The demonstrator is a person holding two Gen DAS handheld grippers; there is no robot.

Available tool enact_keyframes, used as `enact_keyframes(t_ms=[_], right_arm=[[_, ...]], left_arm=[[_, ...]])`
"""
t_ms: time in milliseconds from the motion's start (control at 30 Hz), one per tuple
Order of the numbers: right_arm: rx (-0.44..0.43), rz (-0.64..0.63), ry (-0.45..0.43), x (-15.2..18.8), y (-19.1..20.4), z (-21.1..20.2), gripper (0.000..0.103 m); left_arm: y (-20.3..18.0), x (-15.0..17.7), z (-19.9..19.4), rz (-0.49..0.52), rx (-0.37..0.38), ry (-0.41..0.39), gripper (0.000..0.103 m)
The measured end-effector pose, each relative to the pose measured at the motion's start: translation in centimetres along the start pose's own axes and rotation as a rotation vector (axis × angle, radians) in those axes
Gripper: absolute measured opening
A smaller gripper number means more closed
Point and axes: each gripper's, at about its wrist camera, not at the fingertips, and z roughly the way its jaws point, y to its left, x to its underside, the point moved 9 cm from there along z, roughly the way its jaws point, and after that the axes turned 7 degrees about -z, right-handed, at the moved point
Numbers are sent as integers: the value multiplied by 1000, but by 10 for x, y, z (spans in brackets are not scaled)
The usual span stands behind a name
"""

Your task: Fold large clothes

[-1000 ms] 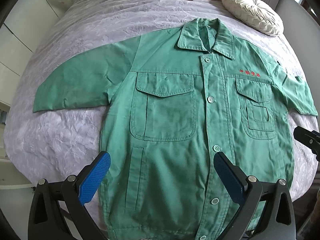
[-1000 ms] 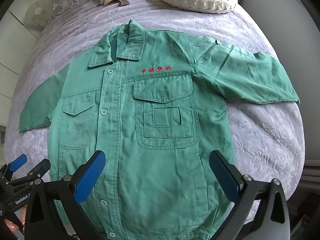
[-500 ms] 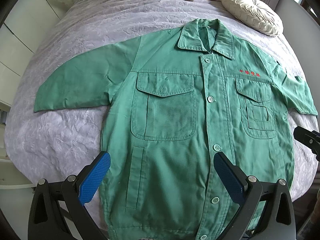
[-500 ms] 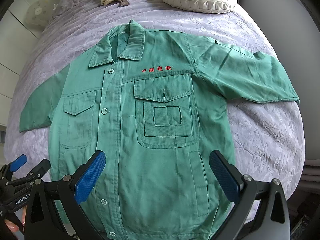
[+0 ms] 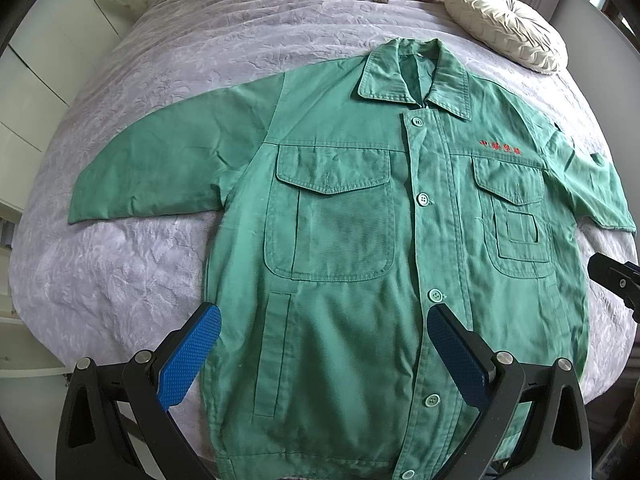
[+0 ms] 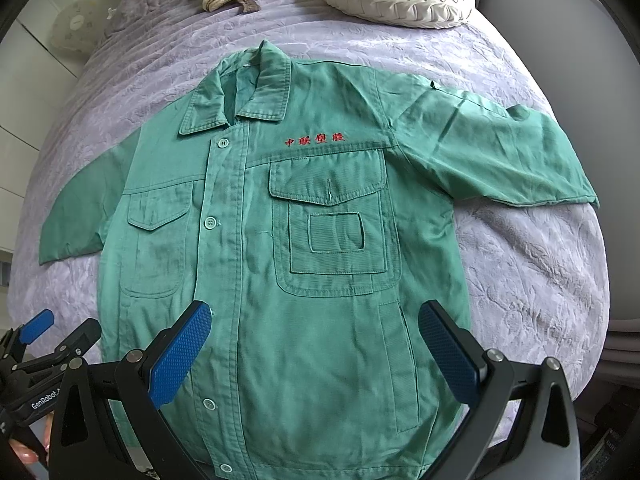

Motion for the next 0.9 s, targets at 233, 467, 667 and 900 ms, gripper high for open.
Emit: enact_keyframes(t_ms=[233,467,667,900], right_arm=[[0,0,0,0,0,0,103],[1,-1,0,0,2,0,103],[1,-1,0,0,3,0,103],[2,-2,-1,0,4,0,103]], left_arm=[[1,0,0,-1,-1,2,103],[5,0,-1,-1,-1,3,103],[5,0,-1,-1,-2,3,103],[5,0,-1,0,-1,3,103]])
